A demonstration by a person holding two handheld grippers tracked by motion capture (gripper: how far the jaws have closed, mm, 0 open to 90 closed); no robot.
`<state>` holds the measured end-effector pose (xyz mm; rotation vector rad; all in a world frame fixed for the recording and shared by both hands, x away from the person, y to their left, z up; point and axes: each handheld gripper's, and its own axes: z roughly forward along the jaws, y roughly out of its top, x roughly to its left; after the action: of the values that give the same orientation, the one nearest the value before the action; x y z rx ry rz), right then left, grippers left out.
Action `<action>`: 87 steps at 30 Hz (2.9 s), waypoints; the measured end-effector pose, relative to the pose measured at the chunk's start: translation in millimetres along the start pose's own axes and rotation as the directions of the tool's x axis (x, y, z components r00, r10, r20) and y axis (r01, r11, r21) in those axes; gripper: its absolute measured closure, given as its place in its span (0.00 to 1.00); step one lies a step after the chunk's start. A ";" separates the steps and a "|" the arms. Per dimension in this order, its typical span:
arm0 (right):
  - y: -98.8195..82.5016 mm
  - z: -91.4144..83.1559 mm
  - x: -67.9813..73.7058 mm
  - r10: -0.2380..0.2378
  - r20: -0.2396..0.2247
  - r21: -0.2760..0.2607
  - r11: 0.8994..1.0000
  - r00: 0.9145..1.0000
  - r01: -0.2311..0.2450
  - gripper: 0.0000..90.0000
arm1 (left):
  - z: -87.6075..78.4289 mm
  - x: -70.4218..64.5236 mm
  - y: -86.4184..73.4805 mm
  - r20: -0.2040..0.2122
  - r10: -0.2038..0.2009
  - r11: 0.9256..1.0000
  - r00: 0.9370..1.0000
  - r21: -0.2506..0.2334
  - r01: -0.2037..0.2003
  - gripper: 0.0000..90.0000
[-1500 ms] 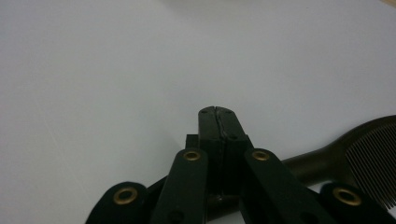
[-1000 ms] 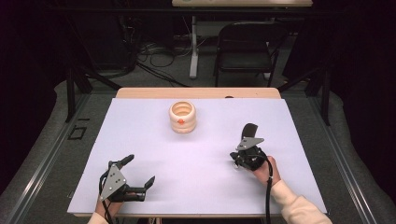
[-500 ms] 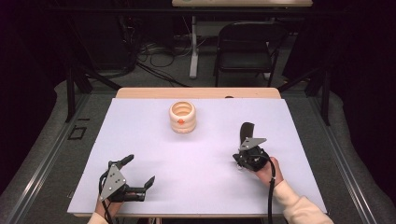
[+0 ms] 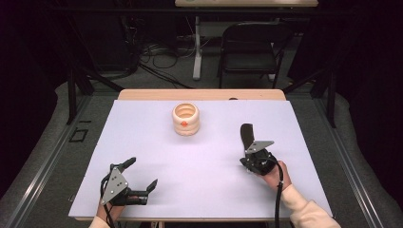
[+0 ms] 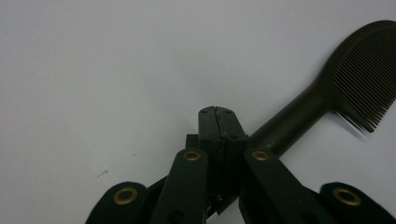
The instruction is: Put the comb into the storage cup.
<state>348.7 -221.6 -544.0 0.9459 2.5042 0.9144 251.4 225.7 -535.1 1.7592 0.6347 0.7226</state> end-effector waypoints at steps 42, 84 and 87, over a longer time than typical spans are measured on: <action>-12.2 -11.8 -20.7 0.054 0.052 0.081 0.995 0.997 -0.058 1.00 | -0.4 0.1 0.1 -0.004 0.001 1.000 1.000 0.001 -0.001 0.00; -18.1 -13.8 -35.7 0.052 0.112 0.111 0.992 0.992 -0.065 0.97 | 0.3 0.1 -0.2 -0.002 0.002 1.000 1.000 0.005 -0.002 0.00; -16.2 -15.3 -33.6 0.045 0.095 0.124 0.991 0.994 -0.057 0.89 | 0.2 0.1 -0.1 -0.003 0.003 1.000 1.000 0.004 -0.002 0.00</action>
<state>358.3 -260.7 -541.2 1.0708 2.4943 0.7163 251.6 225.6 -535.3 1.7632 0.6367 0.7264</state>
